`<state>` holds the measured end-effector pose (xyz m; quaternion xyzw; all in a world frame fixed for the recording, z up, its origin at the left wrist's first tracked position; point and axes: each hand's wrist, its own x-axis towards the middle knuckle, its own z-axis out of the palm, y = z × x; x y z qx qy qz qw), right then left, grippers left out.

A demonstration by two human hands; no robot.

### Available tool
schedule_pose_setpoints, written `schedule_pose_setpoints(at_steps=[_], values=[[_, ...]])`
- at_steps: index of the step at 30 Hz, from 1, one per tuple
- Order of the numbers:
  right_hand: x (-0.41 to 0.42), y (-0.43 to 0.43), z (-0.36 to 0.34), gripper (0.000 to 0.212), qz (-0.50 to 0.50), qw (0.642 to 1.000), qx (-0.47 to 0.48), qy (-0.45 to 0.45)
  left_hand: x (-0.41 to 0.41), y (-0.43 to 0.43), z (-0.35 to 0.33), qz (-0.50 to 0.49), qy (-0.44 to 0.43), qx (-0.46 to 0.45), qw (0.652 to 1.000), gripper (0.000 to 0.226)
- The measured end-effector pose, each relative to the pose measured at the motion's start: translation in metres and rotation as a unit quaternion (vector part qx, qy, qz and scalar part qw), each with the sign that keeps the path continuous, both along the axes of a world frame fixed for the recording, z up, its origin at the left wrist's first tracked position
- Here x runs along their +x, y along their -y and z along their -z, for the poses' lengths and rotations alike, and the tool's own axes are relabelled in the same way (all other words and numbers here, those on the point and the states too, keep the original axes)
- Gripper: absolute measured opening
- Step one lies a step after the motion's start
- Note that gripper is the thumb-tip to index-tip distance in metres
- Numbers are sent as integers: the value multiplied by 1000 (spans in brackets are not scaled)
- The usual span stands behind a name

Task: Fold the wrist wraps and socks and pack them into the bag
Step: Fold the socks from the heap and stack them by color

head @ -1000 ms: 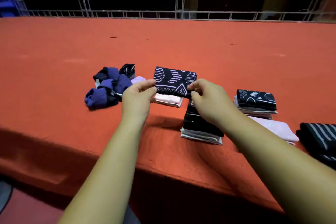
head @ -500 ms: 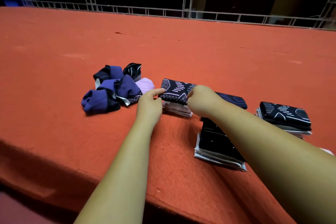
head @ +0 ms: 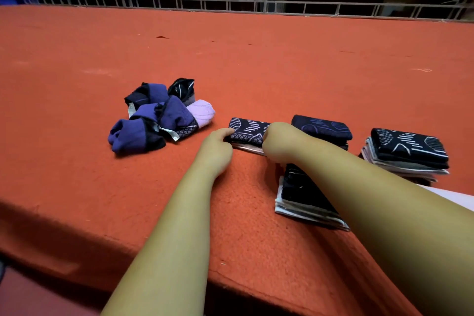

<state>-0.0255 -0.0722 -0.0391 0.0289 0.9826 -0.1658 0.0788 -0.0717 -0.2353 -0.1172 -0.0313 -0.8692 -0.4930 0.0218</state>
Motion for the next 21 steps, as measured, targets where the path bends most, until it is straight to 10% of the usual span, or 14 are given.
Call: schedule_pose_setpoints(at_steps=[16, 21], values=[[36, 7, -4, 29, -14, 979, 85, -183, 16, 38, -10, -121, -130, -69, 982, 39], [72, 33, 3, 23, -84, 953, -59, -284, 18, 70, -12, -219, -138, -64, 964, 38]])
